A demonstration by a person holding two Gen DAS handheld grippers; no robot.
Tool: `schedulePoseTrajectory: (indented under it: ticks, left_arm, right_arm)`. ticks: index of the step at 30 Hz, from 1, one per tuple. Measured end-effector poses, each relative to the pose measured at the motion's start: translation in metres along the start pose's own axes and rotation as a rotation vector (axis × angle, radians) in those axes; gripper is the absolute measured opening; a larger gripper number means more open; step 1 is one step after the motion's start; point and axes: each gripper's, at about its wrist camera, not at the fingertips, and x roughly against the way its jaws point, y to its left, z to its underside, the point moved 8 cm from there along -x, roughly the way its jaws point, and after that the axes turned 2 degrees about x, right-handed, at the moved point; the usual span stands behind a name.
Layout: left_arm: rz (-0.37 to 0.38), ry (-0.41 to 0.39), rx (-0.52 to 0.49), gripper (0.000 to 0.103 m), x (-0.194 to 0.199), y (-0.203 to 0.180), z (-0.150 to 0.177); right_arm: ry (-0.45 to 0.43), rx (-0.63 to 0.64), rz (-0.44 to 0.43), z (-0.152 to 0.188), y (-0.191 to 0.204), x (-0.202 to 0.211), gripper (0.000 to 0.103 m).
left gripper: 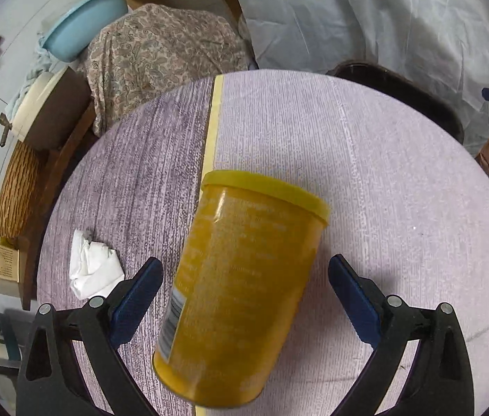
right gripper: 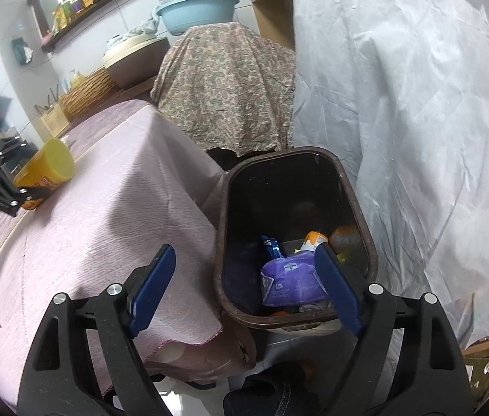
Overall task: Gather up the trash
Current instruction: 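Grasp the yellow-lidded cup with the left tool while the right tool grasps the white tissue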
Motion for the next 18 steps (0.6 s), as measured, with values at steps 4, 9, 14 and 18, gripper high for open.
schedulePoseTrajectory:
  ticks: [4,9,14,18]
  left_arm:
    - [0.001,0.029,0.012,0.075,-0.007,0.003,0.004]
    - [0.014,-0.004,0.122,0.071,0.003,0.012,0.012]
    - [0.032,-0.072,0.229,0.07,0.026,0.025,0.038]
    - [0.014,-0.145,0.329,0.069,0.051,0.044,0.074]
  right_arm:
    - [0.0,0.025,-0.018,-0.006,0.012,0.0,0.082]
    - [-0.003,0.054,-0.086,-0.025,0.041,-0.002,0.082]
    - [-0.029,0.168,-0.173,-0.054,0.108,-0.002,0.082]
    - [-0.023,0.241,-0.25,-0.07,0.164,-0.011,0.082]
